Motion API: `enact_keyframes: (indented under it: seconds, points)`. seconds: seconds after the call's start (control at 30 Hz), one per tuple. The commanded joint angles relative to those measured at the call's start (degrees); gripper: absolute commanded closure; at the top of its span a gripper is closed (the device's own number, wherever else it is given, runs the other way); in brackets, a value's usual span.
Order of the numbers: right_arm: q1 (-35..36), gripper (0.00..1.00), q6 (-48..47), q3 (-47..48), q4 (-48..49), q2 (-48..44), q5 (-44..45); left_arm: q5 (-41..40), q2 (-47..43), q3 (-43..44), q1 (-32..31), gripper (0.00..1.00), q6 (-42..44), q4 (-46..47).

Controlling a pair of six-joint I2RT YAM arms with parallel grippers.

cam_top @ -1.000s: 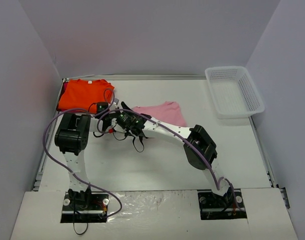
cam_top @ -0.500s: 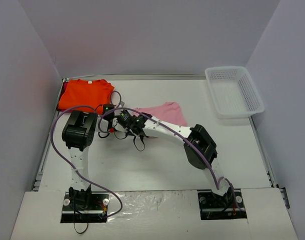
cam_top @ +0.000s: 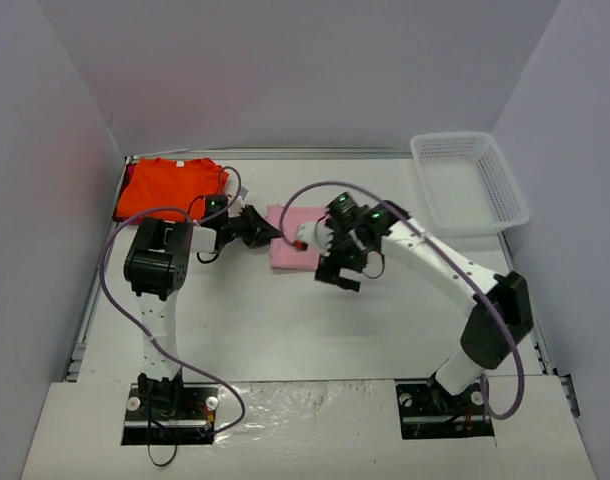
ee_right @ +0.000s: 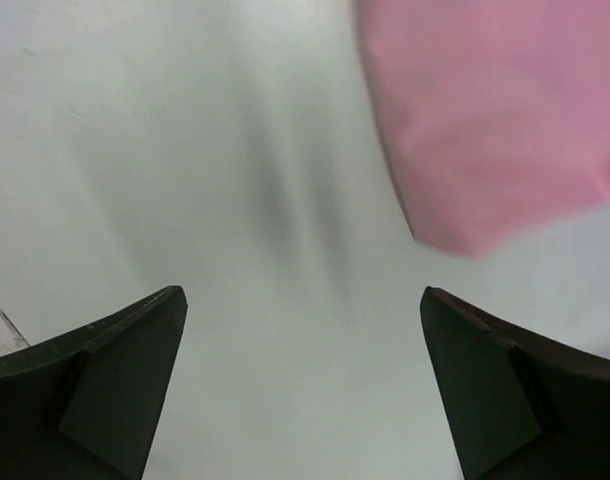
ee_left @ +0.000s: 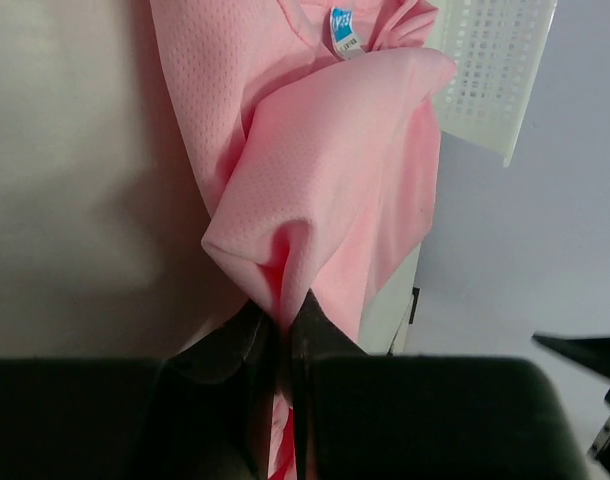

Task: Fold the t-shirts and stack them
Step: Put the neatly folded tshirt into the corner of the board with the left arm

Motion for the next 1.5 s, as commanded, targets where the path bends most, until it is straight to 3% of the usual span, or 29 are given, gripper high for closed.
enact_keyframes:
  seconds: [0.0,0.1,0.17,0.2,0.3,0.43,0.67,0.8,1.03,1.47]
  points:
    - [-12.04,0.0,-4.57,-5.14,-8.61,-7.0,-8.32,-2.89,-3.88,4.44,-0.26,0.98,7.13,-8.16]
    - [-19.52,0.0,-3.88,-10.16,-4.58,-10.62,-8.33,-4.92,-4.76,9.0,-0.53,0.97,14.34,-19.94]
    - [-22.77,0.0,-2.38,-11.41,-2.56,-10.9,-8.06,-9.13,-5.02,15.68,-0.79,0.98,24.44,-34.87]
    - [-23.57,0.0,-1.94,-11.93,-2.2,-10.63,-8.5,-10.97,-5.02,18.75,-0.79,0.98,31.44,-40.58]
    - [-25.33,0.0,0.17,-11.94,-0.7,-8.45,-11.13,-17.74,-5.73,26.84,-0.7,0.98,39.12,-51.69]
    - [-25.69,0.0,2.72,-12.64,2.19,-5.01,-13.5,-24.86,-5.11,36.34,-0.35,0.98,45.56,-63.99]
    - [-25.42,0.0,6.06,-14.22,6.68,-1.32,-14.48,-36.65,0.05,53.73,1.23,0.98,51.63,-76.66]
    - [-25.25,0.0,6.93,-16.06,8.0,-0.35,-13.34,-44.18,4.64,69.62,2.46,0.98,54.88,-87.19]
    - [-24.02,0.0,7.55,-16.69,8.7,1.76,-12.72,-52.9,5.96,78.71,3.43,0.98,62.0,-91.96]
    - [-22.44,0.0,7.73,-17.3,9.32,5.89,-9.47,-60.47,1.57,82.85,4.92,0.98,69.21,-92.85]
